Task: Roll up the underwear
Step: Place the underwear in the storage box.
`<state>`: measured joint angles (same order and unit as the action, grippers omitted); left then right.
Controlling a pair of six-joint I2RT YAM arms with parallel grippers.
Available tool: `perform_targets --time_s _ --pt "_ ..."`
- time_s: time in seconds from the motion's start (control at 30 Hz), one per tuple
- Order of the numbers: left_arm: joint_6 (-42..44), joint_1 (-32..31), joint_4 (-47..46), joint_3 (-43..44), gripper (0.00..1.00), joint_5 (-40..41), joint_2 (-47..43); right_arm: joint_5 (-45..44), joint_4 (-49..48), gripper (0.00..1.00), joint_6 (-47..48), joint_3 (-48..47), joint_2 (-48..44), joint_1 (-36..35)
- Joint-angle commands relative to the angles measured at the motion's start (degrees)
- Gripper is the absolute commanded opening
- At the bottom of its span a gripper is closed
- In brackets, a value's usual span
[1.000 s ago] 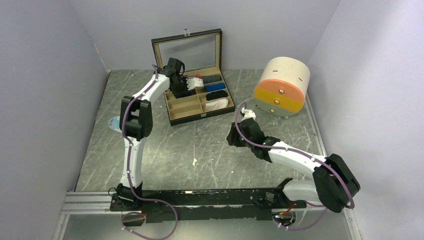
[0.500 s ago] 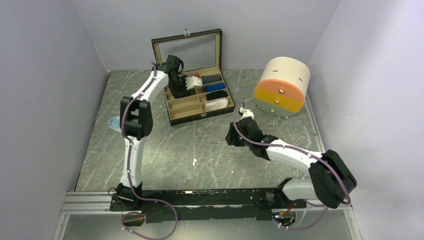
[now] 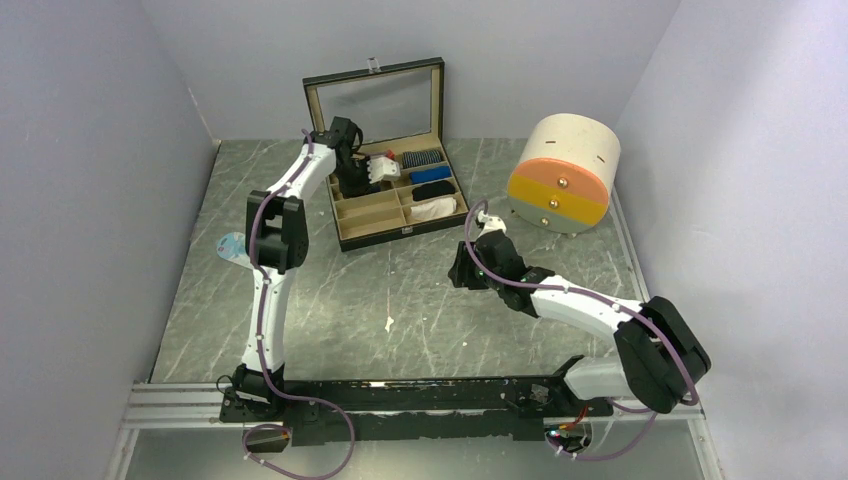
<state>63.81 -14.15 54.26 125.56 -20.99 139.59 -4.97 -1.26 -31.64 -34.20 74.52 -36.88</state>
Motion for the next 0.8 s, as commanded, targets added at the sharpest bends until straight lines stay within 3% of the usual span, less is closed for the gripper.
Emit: perform_targets --time_s 0.0,0.07,0.2,0.33,0.4,0.77 --pt "0.1 0.1 1.5 2.9 0.05 -2.2 1.4 1.5 -2.2 0.51 1.1 -2.9 0.8 0.4" --pt "-0.9 0.1 0.5 2.9 0.08 -1.4 1.0 1.9 -2.3 0.51 1.1 -3.2 1.1 0.5" --pt "-2.3 0.1 -0.9 2.6 0.35 -1.0 -1.1 2.1 -2.2 0.51 1.0 -3.5 1.4 0.6" --pt "-2.8 0.1 -1.7 2.2 0.53 -0.8 -2.8 2.4 -2.5 0.51 1.0 -3.4 1.2 0.9" --pt "-3.1 0.1 -1.9 2.3 0.73 -0.2 -3.3 2.7 -2.4 0.51 1.0 -3.3 1.1 0.9" --pt "-3.1 0.1 -2.9 1.4 0.7 0.3 -6.8 4.1 -2.9 0.51 0.4 -2.9 1.2 1.2"
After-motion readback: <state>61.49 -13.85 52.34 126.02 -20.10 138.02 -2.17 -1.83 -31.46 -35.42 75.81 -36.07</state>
